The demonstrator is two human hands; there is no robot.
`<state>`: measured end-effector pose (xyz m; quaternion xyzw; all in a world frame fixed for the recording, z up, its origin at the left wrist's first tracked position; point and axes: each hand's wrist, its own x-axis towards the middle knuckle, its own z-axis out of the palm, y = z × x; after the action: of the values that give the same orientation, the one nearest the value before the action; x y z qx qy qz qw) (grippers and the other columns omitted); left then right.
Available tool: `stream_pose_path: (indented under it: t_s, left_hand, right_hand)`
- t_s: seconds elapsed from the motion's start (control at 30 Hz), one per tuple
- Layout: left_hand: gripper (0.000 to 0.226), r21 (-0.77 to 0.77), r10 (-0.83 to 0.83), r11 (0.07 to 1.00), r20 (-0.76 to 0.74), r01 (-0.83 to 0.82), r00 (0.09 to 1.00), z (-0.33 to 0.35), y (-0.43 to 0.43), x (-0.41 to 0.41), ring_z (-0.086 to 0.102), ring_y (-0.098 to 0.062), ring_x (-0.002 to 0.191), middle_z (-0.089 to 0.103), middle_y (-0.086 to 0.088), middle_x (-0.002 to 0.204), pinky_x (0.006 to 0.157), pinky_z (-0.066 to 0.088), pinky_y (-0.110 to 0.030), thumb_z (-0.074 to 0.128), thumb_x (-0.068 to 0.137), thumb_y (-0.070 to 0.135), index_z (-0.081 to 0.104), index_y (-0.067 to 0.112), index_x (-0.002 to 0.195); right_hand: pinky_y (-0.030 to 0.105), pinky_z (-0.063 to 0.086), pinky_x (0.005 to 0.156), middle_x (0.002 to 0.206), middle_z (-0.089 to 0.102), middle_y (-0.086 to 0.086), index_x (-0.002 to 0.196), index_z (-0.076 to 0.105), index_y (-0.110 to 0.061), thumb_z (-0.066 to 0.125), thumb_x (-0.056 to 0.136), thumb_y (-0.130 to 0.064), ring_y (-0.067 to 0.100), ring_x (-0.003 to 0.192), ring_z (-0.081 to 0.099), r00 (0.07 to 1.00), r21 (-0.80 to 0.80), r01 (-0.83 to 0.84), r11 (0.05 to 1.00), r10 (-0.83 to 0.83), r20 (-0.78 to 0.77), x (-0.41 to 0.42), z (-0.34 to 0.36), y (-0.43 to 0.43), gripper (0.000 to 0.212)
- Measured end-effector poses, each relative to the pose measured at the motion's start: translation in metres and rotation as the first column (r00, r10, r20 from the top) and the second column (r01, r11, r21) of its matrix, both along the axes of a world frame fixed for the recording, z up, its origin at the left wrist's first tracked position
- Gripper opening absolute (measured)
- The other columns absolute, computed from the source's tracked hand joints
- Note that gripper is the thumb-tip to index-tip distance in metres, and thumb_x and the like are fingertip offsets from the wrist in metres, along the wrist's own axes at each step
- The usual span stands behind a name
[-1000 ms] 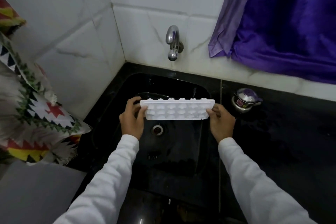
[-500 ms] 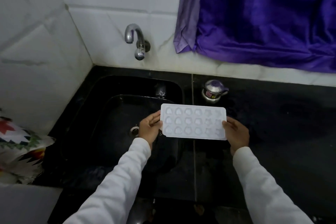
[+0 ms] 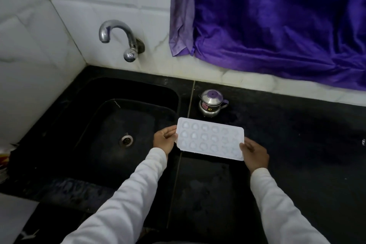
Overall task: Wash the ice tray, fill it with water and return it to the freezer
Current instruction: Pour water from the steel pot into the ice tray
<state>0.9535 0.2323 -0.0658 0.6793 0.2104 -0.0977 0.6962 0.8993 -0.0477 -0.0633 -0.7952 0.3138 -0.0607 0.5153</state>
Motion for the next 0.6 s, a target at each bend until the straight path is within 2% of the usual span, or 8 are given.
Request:
stream_pose_path:
  t_s: [0.17,0.3,0.37,0.4,0.43,0.5,0.53,0.6]
  left_hand:
    - [0.028,0.046,0.062,0.997,-0.022,-0.061,0.998,-0.009,-0.013,0.0,0.072,-0.016,0.096,0.076,0.0,0.097,0.092,0.057,-0.034,0.064,0.086,-0.004,0.073,0.021,0.097]
    - [0.026,0.094,0.079,0.993,-0.021,-0.077,0.997,-0.011,-0.015,0.002,0.072,-0.017,0.097,0.075,0.001,0.096,0.091,0.056,-0.032,0.066,0.086,-0.002,0.072,0.021,0.097]
    - [0.025,0.139,0.057,0.989,-0.019,-0.054,0.998,-0.015,-0.012,0.003,0.072,-0.015,0.097,0.075,0.005,0.094,0.094,0.055,-0.032,0.067,0.087,0.002,0.072,0.023,0.099]
    - [0.024,0.179,0.036,0.983,-0.005,-0.035,0.999,-0.017,-0.01,0.005,0.072,-0.014,0.097,0.076,0.007,0.091,0.096,0.054,-0.033,0.068,0.087,0.006,0.073,0.026,0.099]
    - [0.022,0.219,0.023,0.975,0.011,-0.025,1.0,-0.02,-0.006,0.007,0.072,-0.013,0.095,0.076,0.008,0.088,0.098,0.052,-0.036,0.069,0.087,0.01,0.073,0.03,0.096]
    - [0.021,0.236,0.06,0.969,0.04,-0.068,0.997,-0.021,0.001,0.012,0.073,-0.016,0.085,0.077,0.003,0.084,0.096,0.054,-0.043,0.07,0.087,0.011,0.074,0.031,0.089]
    - [0.021,0.216,0.097,0.971,0.051,-0.106,0.994,-0.017,0.003,0.013,0.072,-0.019,0.081,0.077,-0.003,0.087,0.093,0.056,-0.044,0.067,0.089,0.007,0.073,0.027,0.089]
    - [0.018,0.176,0.145,0.972,0.078,-0.156,0.986,-0.005,0.006,0.013,0.069,-0.02,0.078,0.074,-0.016,0.1,0.085,0.059,-0.037,0.059,0.094,0.0,0.07,0.014,0.096]
  right_hand:
    - [0.04,0.042,0.11,0.113,0.073,0.002,0.121,0.07,-0.015,0.067,0.091,-0.013,0.014,0.097,0.065,0.996,-0.045,-0.088,0.995,0.087,-0.025,0.005,-0.009,-0.015,0.031]
    - [0.034,0.046,0.106,0.113,0.073,0.004,0.12,0.071,-0.011,0.072,0.089,-0.015,0.011,0.092,0.065,0.989,-0.034,-0.145,0.989,0.143,-0.041,0.006,-0.01,-0.021,0.031]
    - [0.026,0.046,0.101,0.109,0.074,0.005,0.117,0.072,-0.009,0.074,0.087,-0.017,0.011,0.089,0.064,0.988,-0.086,-0.155,0.984,0.152,-0.035,0.004,-0.006,-0.022,0.03]
    - [0.022,0.047,0.096,0.108,0.073,0.007,0.116,0.071,-0.008,0.075,0.087,-0.018,0.012,0.089,0.064,0.991,-0.138,-0.137,0.981,0.137,-0.008,0.004,-0.005,-0.022,0.031]
    - [0.025,0.05,0.091,0.108,0.072,0.01,0.116,0.071,-0.006,0.075,0.087,-0.018,0.014,0.088,0.064,0.992,-0.178,-0.11,0.978,0.12,0.047,0.005,-0.002,-0.023,0.031]
    - [0.037,0.056,0.089,0.106,0.072,0.014,0.115,0.071,-0.004,0.072,0.089,-0.016,0.018,0.088,0.065,0.979,-0.216,-0.093,0.972,0.128,0.157,0.017,0.004,-0.025,0.029]
    - [0.037,0.056,0.09,0.106,0.072,0.013,0.115,0.071,-0.005,0.071,0.09,-0.017,0.019,0.089,0.066,0.968,-0.214,-0.122,0.969,0.164,0.189,0.027,0.009,-0.025,0.027]
    - [0.028,0.052,0.09,0.108,0.071,0.009,0.117,0.069,-0.008,0.069,0.092,-0.02,0.017,0.094,0.067,0.944,-0.16,-0.211,0.964,0.243,0.221,0.055,0.019,-0.023,0.028]
